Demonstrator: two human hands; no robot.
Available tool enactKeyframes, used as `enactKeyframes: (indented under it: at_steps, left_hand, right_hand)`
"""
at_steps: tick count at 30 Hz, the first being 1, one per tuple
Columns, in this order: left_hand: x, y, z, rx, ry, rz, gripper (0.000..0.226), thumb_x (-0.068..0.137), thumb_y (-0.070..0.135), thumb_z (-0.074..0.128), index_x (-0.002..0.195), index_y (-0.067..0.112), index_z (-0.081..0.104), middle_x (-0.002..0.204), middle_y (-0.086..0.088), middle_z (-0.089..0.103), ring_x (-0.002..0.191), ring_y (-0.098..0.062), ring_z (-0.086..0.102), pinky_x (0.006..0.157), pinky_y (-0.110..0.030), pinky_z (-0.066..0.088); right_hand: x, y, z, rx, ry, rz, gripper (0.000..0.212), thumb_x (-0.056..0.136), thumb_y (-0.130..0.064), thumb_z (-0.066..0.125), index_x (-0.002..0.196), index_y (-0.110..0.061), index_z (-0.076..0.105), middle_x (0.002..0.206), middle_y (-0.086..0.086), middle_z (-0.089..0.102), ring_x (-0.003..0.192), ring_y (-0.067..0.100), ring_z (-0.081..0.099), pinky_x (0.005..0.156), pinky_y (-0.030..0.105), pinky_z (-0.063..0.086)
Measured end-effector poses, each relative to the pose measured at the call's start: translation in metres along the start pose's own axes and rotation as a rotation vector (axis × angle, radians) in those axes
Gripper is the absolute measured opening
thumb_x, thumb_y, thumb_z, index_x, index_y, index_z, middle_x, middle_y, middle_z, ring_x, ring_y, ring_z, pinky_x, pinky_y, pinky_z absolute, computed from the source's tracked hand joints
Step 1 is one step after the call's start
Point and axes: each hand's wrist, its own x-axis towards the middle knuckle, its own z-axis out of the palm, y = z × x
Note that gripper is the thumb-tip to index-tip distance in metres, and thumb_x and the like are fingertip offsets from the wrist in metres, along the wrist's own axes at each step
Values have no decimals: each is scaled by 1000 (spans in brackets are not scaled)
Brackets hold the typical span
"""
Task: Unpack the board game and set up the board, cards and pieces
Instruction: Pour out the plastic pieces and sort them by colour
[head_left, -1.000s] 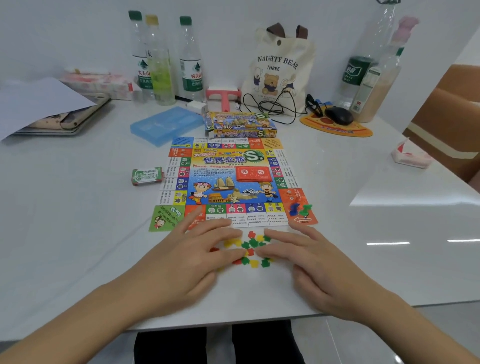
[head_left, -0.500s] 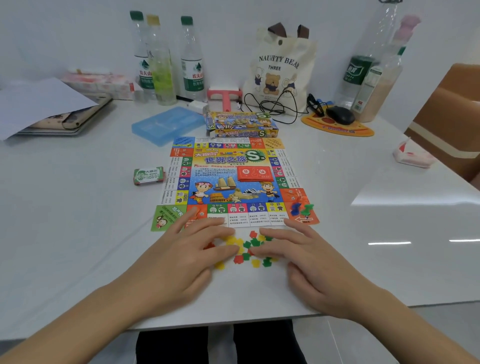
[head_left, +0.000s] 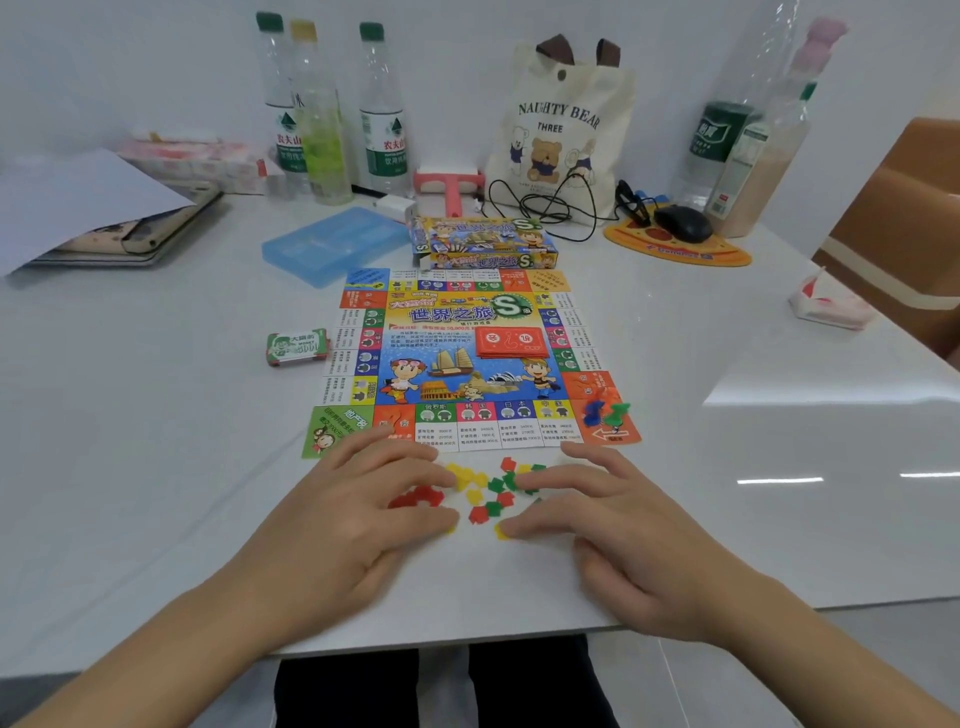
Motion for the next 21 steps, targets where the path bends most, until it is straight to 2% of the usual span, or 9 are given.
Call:
enactKeyframes:
  at_steps: [5, 11, 16, 18, 21]
  left_hand:
    - [1, 1, 1, -1, -10, -18, 31, 90, 21, 46, 108, 25, 71, 119, 2, 64, 116, -22, 53, 101, -42, 36]
    - [2, 1, 2, 17, -41, -54, 46, 81, 11, 45, 123, 19, 61, 128, 1, 57, 121, -23, 49, 102, -44, 36]
    - [1, -1, 3, -11, 35, -194, 46, 79, 13, 44, 120, 16, 64, 123, 3, 60, 117, -20, 52, 99, -47, 39]
    - [1, -2, 3, -25, 51, -194, 43, 78, 12, 48, 117, 19, 65, 122, 4, 60, 116, -20, 54, 98, -49, 39]
    - [2, 0, 1, -38, 24, -93, 42, 79, 9, 50, 116, 21, 66, 122, 1, 60, 117, -23, 53, 99, -50, 38]
  right_hand:
    - [2, -3, -2, 5, -54, -4, 54, 74, -14, 36, 122, -24, 59, 125, -6, 61, 134, 6, 40, 115, 42, 21]
    - [10, -8, 0, -44, -156, -54, 65, 72, -18, 38, 135, -27, 50, 131, -8, 59, 143, 7, 25, 119, 43, 9]
    - [15, -9, 2, -93, -218, -15, 68, 77, -26, 37, 144, -30, 35, 136, -9, 56, 147, 5, 8, 119, 45, 4]
    - [14, -9, 2, -69, -162, -1, 66, 77, -23, 38, 143, -28, 38, 135, -9, 56, 146, 7, 13, 119, 45, 8]
    - [10, -6, 3, -58, 4, 66, 57, 80, -17, 35, 133, -23, 52, 127, -7, 61, 140, 7, 32, 116, 44, 19]
